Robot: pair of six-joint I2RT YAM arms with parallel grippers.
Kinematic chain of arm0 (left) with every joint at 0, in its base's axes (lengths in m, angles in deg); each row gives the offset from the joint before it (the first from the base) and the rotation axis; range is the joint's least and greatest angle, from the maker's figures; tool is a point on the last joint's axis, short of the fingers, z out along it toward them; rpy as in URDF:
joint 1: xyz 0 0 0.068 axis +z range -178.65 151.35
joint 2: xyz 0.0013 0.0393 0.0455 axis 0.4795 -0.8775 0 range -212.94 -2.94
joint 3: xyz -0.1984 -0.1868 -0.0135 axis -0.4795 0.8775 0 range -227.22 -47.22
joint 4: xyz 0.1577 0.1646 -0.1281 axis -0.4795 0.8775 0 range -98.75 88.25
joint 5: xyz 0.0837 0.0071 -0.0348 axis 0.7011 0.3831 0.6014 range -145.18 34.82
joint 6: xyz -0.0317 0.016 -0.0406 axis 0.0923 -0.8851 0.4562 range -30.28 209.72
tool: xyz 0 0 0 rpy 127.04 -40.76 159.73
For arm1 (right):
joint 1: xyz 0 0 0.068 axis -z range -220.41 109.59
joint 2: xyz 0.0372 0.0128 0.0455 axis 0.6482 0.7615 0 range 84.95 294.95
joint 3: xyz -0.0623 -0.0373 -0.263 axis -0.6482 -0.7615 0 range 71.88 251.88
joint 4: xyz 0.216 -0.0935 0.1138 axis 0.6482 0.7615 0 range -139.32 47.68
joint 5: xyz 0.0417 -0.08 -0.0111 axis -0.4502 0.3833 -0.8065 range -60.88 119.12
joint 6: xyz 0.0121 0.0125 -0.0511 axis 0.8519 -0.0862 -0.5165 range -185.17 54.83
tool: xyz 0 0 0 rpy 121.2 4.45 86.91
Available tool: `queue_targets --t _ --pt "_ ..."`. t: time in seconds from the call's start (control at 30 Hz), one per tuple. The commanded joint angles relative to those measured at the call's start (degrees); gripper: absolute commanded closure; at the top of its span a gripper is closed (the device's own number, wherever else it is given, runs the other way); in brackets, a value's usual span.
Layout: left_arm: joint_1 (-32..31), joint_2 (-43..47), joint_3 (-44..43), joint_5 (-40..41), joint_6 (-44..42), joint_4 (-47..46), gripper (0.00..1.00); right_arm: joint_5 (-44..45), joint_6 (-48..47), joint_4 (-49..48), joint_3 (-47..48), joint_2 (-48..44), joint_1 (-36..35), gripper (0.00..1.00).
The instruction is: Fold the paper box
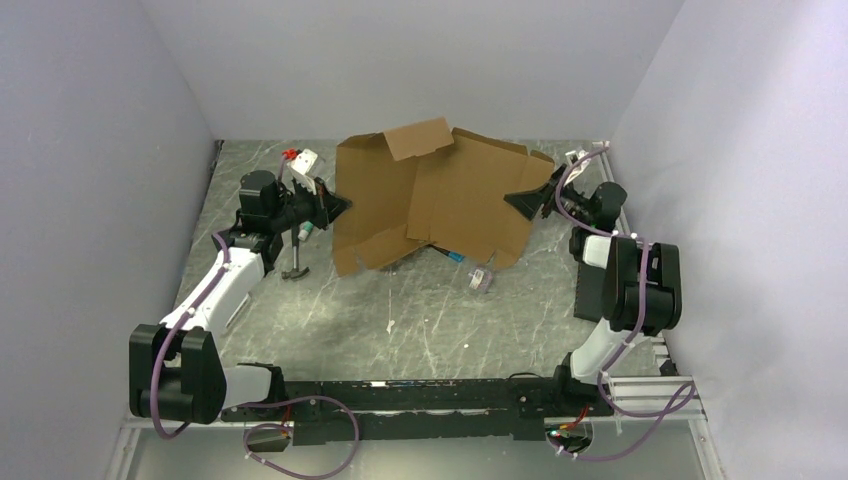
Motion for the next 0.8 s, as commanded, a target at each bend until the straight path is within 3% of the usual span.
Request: queue_targets --t 0.0,0.17,0.3,0.53,0.67,0.77 --pt "-0.21 0.91 -1.28 0.54 0.35 -1.47 1.0 -2.01 -1.46 -6.94 -2.02 0.78 0.24 0.25" --pt "-0.2 0.76 -1.32 1.03 0.29 -1.23 1.0 -1.53 -2.02 -6.25 -2.93 2.75 0.66 0.25" --pt "-0.2 0.73 -1.41 0.93 0.26 -1.11 1.0 -1.28 1.43 -11.22 -3.94 5.97 0.76 0.26" --pt "-0.2 0.76 -1.29 1.07 0.44 -1.33 1.0 -0.95 5.04 -14.42 -3.73 8.12 0.85 0.34" --pt "-0.2 0.61 -1.32 0.97 0.54 -1.38 1.0 -1.22 5.83 -14.6 -3.29 8.93 0.76 0.45" --pt "-0.2 0.75 -1.24 1.05 0.63 -1.45 1.0 -1.85 6.27 -14.86 -2.72 9.35 0.79 0.59"
